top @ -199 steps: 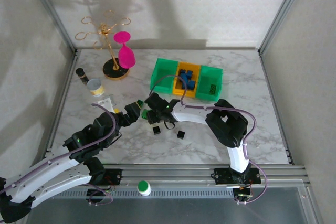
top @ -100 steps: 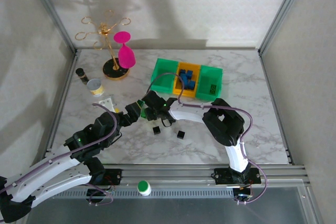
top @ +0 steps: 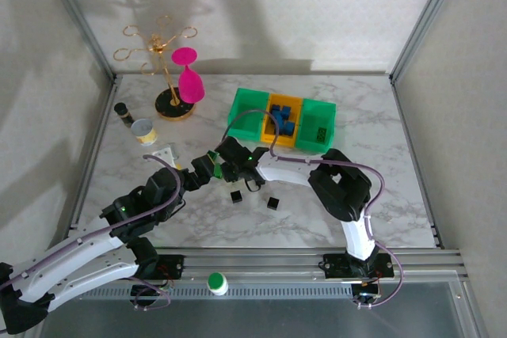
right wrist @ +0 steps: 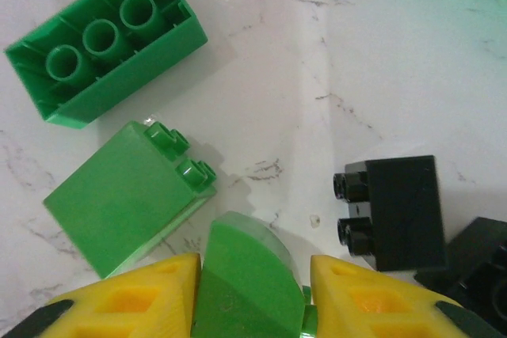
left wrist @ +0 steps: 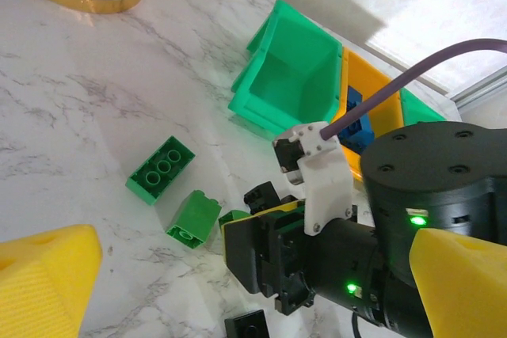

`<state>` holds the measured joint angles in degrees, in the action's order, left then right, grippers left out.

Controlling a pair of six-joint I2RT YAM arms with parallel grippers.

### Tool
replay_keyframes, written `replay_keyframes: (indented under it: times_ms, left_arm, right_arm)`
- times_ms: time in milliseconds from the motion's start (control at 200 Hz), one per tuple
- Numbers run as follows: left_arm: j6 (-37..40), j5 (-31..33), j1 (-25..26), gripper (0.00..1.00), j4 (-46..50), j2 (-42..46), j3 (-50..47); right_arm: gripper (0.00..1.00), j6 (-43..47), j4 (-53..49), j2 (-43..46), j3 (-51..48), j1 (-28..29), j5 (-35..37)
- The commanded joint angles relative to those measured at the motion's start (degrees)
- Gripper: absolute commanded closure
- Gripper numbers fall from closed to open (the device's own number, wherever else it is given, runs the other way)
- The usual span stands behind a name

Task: Sort the legos into containers by color
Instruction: Pick up the lego from the center of the table, then place the lego in the container.

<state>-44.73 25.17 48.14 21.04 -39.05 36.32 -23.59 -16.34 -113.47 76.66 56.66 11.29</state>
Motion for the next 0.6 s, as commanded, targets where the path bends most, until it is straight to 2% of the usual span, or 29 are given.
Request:
replay_keyframes:
  times_ms: [0,290,476,596]
  left_arm:
    - [1.6,0.8,-0.5,0.00,-0.4,0.3,2.2]
    - [3.5,0.1,-0.6,0.00,-2.2,-1.6,3.9]
    - [5.0,-2.3,-0.5,0.00,-4.7,-5.3,5.3]
    - [6.1,-3.7,-0.6,0.00,-6.5,-7.8,6.2]
  right_arm:
    - [0.61,-1.4,-1.6,6.5,-1.5,-0.4,0.0]
    - [0.60,-3.5,-5.3,19.6,-5.9,-8.0,1.0]
    - [0.59,-3.6,-8.8,25.0,-7.8,-16.5,2.5]
    - [0.59,-3.6,-8.7,27.6,-10.2,-24.6,3.4]
